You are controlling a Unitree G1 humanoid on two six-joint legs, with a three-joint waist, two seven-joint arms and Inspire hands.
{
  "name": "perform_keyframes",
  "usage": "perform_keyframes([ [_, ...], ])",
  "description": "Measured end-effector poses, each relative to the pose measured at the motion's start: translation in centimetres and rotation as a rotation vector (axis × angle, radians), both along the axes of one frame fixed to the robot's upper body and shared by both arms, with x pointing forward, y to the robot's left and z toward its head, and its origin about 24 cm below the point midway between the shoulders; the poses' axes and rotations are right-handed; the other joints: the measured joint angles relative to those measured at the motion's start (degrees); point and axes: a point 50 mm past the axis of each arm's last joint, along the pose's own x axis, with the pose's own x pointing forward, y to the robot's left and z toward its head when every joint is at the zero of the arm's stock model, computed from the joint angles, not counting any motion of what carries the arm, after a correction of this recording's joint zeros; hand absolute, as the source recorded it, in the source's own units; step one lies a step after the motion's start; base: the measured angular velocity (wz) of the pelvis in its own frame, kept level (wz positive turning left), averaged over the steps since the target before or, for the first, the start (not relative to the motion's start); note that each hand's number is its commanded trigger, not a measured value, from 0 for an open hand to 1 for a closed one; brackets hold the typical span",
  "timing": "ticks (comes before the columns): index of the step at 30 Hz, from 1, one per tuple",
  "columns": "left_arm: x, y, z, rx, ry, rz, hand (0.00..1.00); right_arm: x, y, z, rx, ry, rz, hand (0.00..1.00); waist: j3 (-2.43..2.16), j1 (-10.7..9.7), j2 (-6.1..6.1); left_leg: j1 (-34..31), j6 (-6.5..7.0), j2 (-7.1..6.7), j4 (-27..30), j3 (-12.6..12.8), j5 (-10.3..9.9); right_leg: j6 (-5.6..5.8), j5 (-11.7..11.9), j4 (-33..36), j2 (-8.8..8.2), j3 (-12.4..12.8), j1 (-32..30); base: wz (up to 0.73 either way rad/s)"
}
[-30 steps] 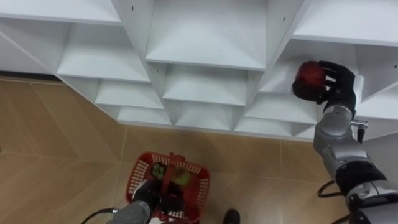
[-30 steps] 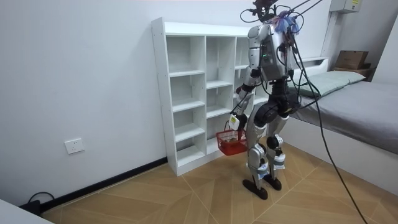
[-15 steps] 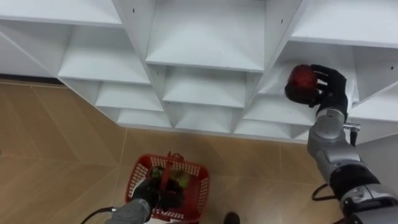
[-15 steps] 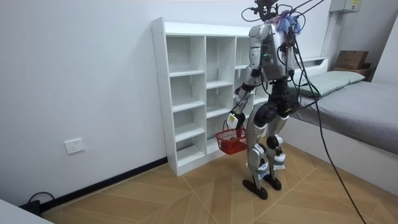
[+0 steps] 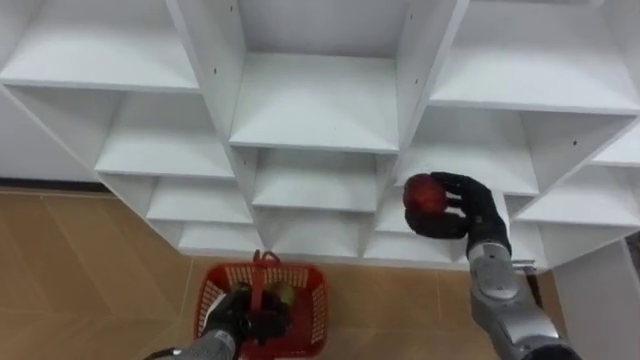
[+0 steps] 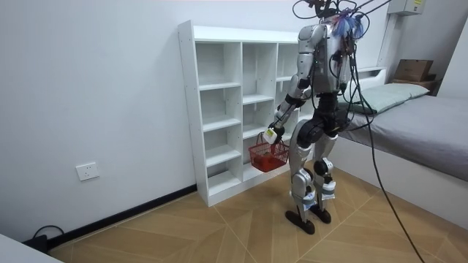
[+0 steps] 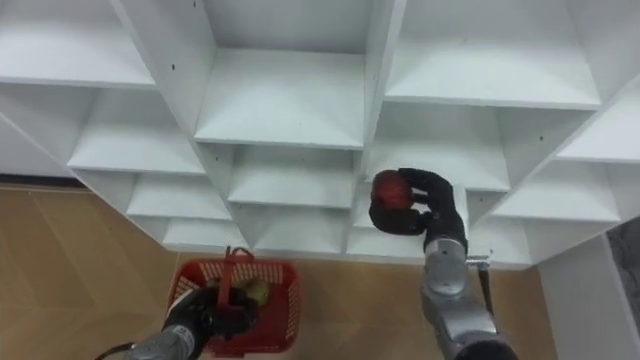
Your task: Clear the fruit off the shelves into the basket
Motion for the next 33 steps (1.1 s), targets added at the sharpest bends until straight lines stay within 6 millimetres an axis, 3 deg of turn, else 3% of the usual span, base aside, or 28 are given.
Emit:
perform_keyframes([
  [6, -0.1, -0.3, 0.5, -0.027, -0.044, -0.004, 1.0, -2.8, 1.7, -0.8, 0.046, 0.028, 0.126, 1.0, -0.09, 0.0, -0.16, 4.1, -0.2, 0.2, -2.4, 1.1, 0.0, 0.1, 0.3, -2.1, 0.55, 1.3, 3.3, -0.11],
  [17, 0.1, -1.1, 0.7, -0.055, -0.066, -0.019, 1.0, -3.8, 5.1, -0.9, 0.076, 0.056, 0.395, 1.0, -0.09, -1.1, -1.01, 5.2, -0.35, 0.23, -3.0, 1.2, -0.1, 0.18, 0.3, -2.2, 0.73, 1.5, 4.4, -0.01],
  [23, 0.4, -1.4, 1.0, -0.065, -0.09, -0.023, 1.0, -4.4, 5.5, -1.3, 0.059, 0.083, 0.455, 1.0, 0.05, -1.3, -0.74, 5.2, -0.41, 0.3, -3.0, 1.2, -0.2, 0.14, 0.3, -2.1, 0.82, 1.6, 4.4, 0.0],
  [27, 1.0, -1.7, 1.5, -0.076, -0.124, -0.027, 1.0, -4.7, 5.5, -1.7, 0.02, 0.105, 0.498, 1.0, 0.54, -1.2, 0.28, 5.1, -0.41, 0.31, -3.0, 1.2, -0.2, 0.15, 0.4, -2.1, 0.84, 1.6, 4.3, 0.0],
  [33, 1.1, -1.9, 1.5, -0.094, -0.128, -0.048, 1.0, -6.0, 5.1, -3.7, -0.06, 0.22, 0.565, 1.0, 0.45, -0.6, 0.87, 5.0, -0.43, 0.33, -3.5, 1.3, -0.2, 0.14, 0.4, -2.2, 0.87, 1.7, 3.8, -0.01],
])
